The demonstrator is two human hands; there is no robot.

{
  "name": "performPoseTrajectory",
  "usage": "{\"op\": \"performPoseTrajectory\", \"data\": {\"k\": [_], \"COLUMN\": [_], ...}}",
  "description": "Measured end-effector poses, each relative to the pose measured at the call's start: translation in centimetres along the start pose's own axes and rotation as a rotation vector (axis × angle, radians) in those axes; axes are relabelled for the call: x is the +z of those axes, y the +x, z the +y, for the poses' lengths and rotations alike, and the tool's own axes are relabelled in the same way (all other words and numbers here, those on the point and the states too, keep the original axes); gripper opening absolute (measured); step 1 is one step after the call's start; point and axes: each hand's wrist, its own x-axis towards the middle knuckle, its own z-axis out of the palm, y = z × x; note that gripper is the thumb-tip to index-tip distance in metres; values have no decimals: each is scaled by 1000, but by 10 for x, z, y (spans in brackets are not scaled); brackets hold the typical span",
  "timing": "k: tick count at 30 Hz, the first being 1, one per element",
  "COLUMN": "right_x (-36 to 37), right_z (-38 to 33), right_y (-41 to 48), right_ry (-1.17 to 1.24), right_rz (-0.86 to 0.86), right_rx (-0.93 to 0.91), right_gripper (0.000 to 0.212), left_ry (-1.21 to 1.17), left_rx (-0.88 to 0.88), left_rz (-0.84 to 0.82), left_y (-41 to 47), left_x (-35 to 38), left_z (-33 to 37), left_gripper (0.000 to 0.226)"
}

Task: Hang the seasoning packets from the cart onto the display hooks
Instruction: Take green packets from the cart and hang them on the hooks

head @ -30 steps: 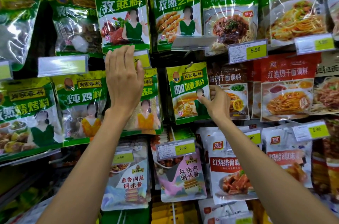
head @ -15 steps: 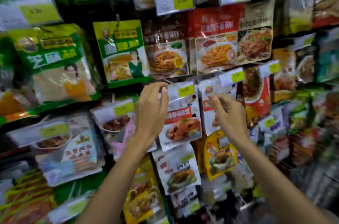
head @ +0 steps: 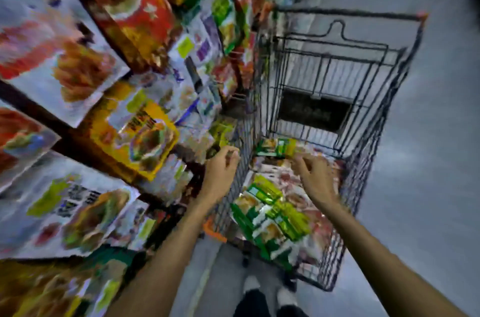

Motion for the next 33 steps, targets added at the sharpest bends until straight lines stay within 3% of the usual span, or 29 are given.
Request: {"op": "performPoseTrajectory", "data": {"k": [7, 10, 18, 27, 33], "right_x": [44, 75, 158, 193, 200], "right_z": [107, 145, 210, 233, 232], "right_y": [-15, -28, -45, -32, -36], "right_ry": [-94, -91, -44, -13, 105], "right_rz": [51, -3, -117, -5, 182], "right_rx": [402, 554, 968, 1258, 1350], "right_gripper": [36, 32, 30, 52, 55], "left_ry": [57, 101, 259, 457, 566], "left_rx": [-157, -231, -273, -262, -199], "left_rz": [-299, -408, -557, -628, -462], "left_y": [27, 34, 56, 65, 67], "left_x": [93, 124, 187, 233, 233], "left_z": [-91, -132, -214, -256, -251], "left_gripper": [23, 27, 51, 84, 90]}}
